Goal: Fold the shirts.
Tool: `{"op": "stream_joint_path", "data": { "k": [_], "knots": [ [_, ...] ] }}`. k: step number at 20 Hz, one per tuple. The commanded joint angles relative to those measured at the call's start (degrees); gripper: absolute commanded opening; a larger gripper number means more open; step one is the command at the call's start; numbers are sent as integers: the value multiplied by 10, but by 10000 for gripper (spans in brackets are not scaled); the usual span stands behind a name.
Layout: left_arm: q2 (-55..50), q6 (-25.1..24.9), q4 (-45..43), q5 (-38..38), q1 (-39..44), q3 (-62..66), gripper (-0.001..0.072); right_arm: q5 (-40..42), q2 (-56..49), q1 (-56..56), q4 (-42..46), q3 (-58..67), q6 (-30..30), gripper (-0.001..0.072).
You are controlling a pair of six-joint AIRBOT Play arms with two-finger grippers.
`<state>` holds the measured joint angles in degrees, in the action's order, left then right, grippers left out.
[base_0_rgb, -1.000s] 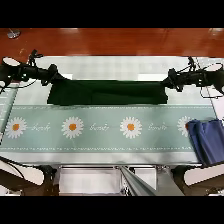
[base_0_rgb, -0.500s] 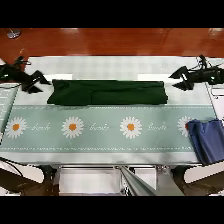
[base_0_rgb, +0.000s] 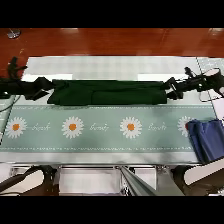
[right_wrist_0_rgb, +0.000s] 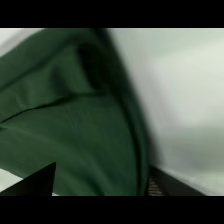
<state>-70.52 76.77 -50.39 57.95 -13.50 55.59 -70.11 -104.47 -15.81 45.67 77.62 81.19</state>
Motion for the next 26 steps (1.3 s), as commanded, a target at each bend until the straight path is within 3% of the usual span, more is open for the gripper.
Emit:
{"op": "stream_joint_path", "data": {
  "k": [1,3,4,5,9,15,20,26],
  "knots": [
    [40,-14,38,-24,98,-47,700,18,-23,50,-33,23,2,494],
    [33,-14,38,-52,153,-47,654,12,-21,64,-15,40,24,36],
    [30,-14,38,-63,173,-47,315,-2,-15,63,-3,48,25,29],
    [29,-19,39,-74,189,-47,29,-15,0,60,20,50,28,29],
    [28,-60,37,-110,253,-27,21,-75,127,53,149,24,10,29],
    [-75,-51,17,-178,398,74,20,-60,440,42,199,-162,22,29],
    [-239,-7,18,-125,498,232,20,-104,643,42,217,-228,77,29],
    [-401,5,67,-54,643,360,20,-117,700,43,217,-228,101,30]
  ]
}}
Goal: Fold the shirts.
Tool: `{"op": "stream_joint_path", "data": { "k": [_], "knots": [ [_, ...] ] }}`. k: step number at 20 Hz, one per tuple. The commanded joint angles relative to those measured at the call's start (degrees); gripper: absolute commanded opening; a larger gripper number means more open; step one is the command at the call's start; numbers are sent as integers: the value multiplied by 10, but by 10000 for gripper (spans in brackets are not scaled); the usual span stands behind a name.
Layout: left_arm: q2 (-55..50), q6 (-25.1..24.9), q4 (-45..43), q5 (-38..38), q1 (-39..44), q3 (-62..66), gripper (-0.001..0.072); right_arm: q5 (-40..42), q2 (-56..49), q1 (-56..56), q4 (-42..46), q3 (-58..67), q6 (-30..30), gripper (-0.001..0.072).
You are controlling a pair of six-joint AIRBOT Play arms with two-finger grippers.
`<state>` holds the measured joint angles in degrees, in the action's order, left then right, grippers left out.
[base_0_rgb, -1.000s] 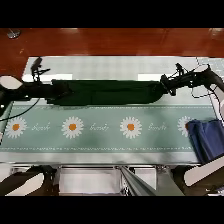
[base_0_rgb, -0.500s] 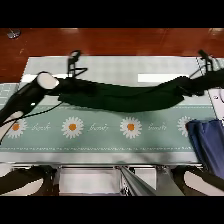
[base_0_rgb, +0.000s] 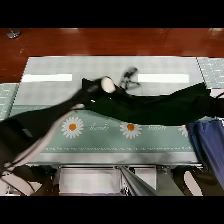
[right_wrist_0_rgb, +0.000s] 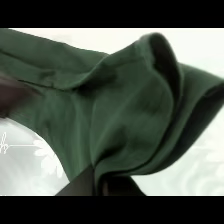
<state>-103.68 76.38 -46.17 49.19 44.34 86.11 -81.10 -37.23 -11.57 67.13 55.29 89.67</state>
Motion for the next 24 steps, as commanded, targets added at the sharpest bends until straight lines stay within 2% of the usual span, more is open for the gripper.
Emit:
{"op": "stream_joint_path", "data": {
  "k": [1,4,7,10,14,16,17,18,21,24],
  "knots": [
    [-88,11,25,36,89,69,20,-7,28,0,-7,-5,16,30],
    [-115,27,25,70,122,105,20,-7,28,0,-22,-5,14,30],
    [-105,31,25,99,78,149,20,-8,28,0,-24,-5,14,30],
    [-75,48,25,138,-30,177,20,1,25,0,-41,-5,16,30],
    [12,47,-35,277,-216,177,20,29,-26,2,-128,2,3,30],
    [77,35,-50,305,-302,163,20,71,-73,43,-164,15,-1,30],
    [118,-9,-54,323,-342,141,20,90,-106,81,-165,31,-4,30],
    [159,-27,-74,328,-376,105,20,96,-143,118,-160,54,-10,30],
    [306,-27,-82,257,-470,-85,21,104,-289,223,-143,158,-9,30],
    [482,-27,-52,156,-504,-319,22,136,-440,313,-144,261,0,30]
  ]
}}
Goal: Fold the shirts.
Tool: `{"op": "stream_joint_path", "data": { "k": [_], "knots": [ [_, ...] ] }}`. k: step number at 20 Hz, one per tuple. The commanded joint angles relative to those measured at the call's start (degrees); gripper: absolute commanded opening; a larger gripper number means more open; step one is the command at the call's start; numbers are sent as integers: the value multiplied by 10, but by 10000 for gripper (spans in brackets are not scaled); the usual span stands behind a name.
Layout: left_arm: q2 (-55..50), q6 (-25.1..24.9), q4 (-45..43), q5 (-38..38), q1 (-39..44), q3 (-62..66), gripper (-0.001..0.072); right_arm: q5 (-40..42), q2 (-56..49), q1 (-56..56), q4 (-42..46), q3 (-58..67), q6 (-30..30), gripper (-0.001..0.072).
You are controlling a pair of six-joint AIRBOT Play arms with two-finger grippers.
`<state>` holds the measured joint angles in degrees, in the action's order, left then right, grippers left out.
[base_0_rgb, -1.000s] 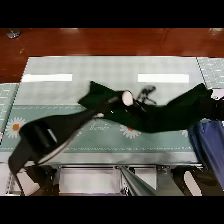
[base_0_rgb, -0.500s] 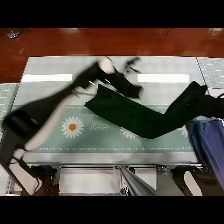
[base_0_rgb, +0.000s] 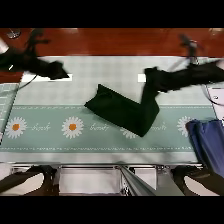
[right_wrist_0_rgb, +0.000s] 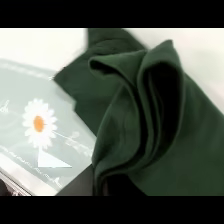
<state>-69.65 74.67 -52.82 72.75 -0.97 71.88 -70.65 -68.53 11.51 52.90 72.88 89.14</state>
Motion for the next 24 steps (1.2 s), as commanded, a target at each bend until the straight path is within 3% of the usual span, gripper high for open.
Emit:
{"op": "stream_joint_path", "data": {
  "k": [1,6,7,9,11,14,16,17,18,20,23,24],
  "knots": [
    [196,-10,30,-99,-49,-246,22,44,-177,109,-1,119,10,30],
    [340,-9,57,-133,-37,-436,22,91,-383,183,-9,281,59,31],
    [341,-10,58,-135,-37,-445,22,89,-411,188,-23,309,69,83],
    [334,-10,58,-147,-37,-446,22,74,-440,193,-63,341,72,625],
    [332,-10,59,-166,-37,-446,22,24,-431,175,-41,362,63,631],
    [332,-10,59,-171,-37,-446,22,-144,-369,100,45,381,75,630],
    [332,-10,59,-171,-37,-446,22,-250,-296,51,184,371,66,630],
    [332,-10,59,-171,-37,-446,22,-259,-251,30,248,344,63,630],
    [332,-10,59,-171,-37,-446,22,-238,-195,5,285,293,69,631],
    [332,-10,59,-171,-37,-447,22,-116,-72,-42,292,128,121,631],
    [332,-10,59,-171,-37,-447,22,126,103,-60,295,-189,285,630],
    [332,-10,59,-171,-37,-447,22,197,139,-57,259,-284,335,630]
  ]
}}
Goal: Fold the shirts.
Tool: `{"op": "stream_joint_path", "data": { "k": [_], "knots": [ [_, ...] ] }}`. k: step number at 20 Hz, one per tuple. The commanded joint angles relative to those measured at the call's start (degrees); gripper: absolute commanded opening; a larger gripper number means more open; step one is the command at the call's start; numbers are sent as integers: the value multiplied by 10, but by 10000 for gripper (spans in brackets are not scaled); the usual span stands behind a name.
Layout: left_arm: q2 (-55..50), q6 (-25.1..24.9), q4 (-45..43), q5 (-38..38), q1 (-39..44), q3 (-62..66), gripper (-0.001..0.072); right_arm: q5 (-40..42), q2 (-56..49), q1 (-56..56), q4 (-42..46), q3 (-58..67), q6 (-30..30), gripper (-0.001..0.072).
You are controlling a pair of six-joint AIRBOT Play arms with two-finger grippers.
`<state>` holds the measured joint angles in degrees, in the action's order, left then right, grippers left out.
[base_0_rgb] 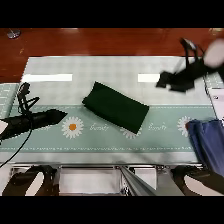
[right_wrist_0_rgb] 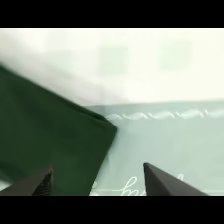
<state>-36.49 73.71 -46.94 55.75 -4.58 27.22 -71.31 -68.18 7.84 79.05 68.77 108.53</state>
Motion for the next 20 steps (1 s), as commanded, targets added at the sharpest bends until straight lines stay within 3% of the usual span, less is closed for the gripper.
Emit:
{"op": "stream_joint_path", "data": {
  "k": [1,3,6,9,12,13,14,15,17,20],
  "knots": [
    [0,0,0,-1,0,0,22,254,150,-20,-64,-316,160,630],
    [0,0,0,-3,0,0,22,300,135,-20,-189,-397,111,630],
    [0,0,0,-3,0,0,22,279,46,-20,-353,-400,-82,630],
    [0,0,0,-3,0,0,22,216,-66,-18,-493,-358,-219,629],
    [0,0,1,-3,0,0,22,194,-144,21,-518,-288,-250,613],
    [0,0,1,-3,0,0,22,191,-164,38,-517,-257,-250,454],
    [0,0,1,-3,0,0,22,187,-175,50,-511,-224,-262,129],
    [0,0,1,-3,0,0,22,186,-177,59,-504,-185,-283,29],
    [0,0,1,-3,0,0,22,166,-177,67,-477,-90,-278,29],
    [0,0,1,-2,0,0,22,110,-177,59,-379,85,-218,29]
  ]
}}
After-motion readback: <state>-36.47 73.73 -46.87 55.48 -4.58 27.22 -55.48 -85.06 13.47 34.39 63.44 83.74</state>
